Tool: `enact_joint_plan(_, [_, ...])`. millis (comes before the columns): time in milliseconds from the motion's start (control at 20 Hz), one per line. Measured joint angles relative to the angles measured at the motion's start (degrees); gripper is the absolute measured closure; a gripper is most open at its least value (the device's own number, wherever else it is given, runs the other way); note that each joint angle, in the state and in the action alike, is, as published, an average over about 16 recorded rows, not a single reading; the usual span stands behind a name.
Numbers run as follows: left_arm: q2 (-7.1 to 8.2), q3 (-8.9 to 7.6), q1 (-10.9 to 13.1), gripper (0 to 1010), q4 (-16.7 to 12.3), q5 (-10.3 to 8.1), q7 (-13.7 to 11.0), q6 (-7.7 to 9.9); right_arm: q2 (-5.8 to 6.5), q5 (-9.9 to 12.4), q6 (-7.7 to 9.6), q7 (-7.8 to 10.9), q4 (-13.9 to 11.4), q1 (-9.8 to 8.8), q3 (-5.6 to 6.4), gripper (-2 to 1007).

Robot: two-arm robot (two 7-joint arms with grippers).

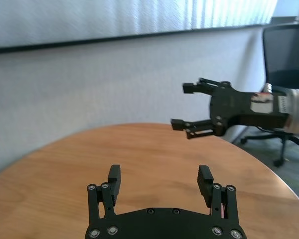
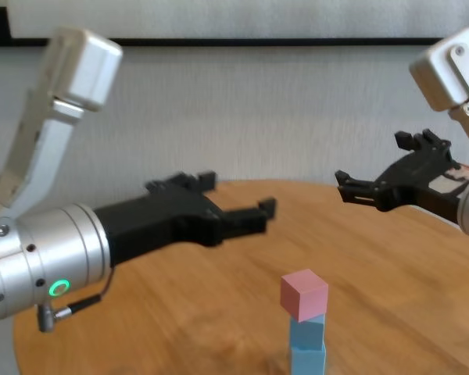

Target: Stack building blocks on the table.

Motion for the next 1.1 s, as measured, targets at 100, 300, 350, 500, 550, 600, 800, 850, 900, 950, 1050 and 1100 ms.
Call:
enact_joint_plan(100, [-0.54,-1.2,1.01,10,-0.36,0.62,2.07,-1.59,-0.25,-0.31,-0.38,-0.08,-0.58,-0.21,-0.1,0])
enact_joint_plan(300, [-1.9,-3.45,2.85,10,-0.61,1.76,5.91,-4.45,-1.12,-1.07,-1.3,-0.48,-1.78,-0.77,-0.35,0])
enact_joint_plan(350, [-2.24,-3.98,3.28,10,-0.6,2.0,6.74,-5.13,-1.4,-1.3,-1.55,-0.63,-2.07,-0.94,-0.41,0])
enact_joint_plan(500, [-3.18,-5.34,4.36,10,-0.45,2.54,8.53,-6.8,-2.34,-1.95,-2.32,-1.13,-2.83,-1.49,-0.56,0])
enact_joint_plan(550, [-3.45,-5.72,4.67,10,-0.37,2.66,8.95,-7.23,-2.67,-2.13,-2.55,-1.32,-3.01,-1.67,-0.58,0])
enact_joint_plan(600, [-3.7,-6.05,4.93,10,-0.27,2.75,9.29,-7.55,-3.02,-2.32,-2.76,-1.51,-3.12,-1.83,-0.59,0])
enact_joint_plan(800, [-4.54,-7.18,5.78,10,0.23,3.0,10.33,-8.44,-4.3,-3.02,-3.39,-2.24,-3.15,-2.35,-0.49,0])
enact_joint_plan(850, [-4.72,-7.43,5.96,10,0.38,3.05,10.5,-8.59,-4.58,-3.17,-3.47,-2.39,-3.09,-2.45,-0.43,0])
enact_joint_plan(900, [-4.87,-7.65,6.1,10,0.54,3.12,10.62,-8.72,-4.83,-3.34,-3.56,-2.52,-3.02,-2.55,-0.35,0])
enact_joint_plan(950, [-5.02,-7.86,6.24,10,0.7,3.19,10.72,-8.85,-5.04,-3.51,-3.63,-2.62,-2.94,-2.62,-0.28,0])
enact_joint_plan(1050, [-5.23,-8.17,6.39,10,0.97,3.42,10.78,-9.05,-5.4,-3.88,-3.77,-2.73,-2.78,-2.75,-0.12,0])
enact_joint_plan(1100, [-5.31,-8.28,6.42,10,1.07,3.6,10.81,-9.11,-5.53,-4.04,-3.82,-2.72,-2.71,-2.79,-0.03,0])
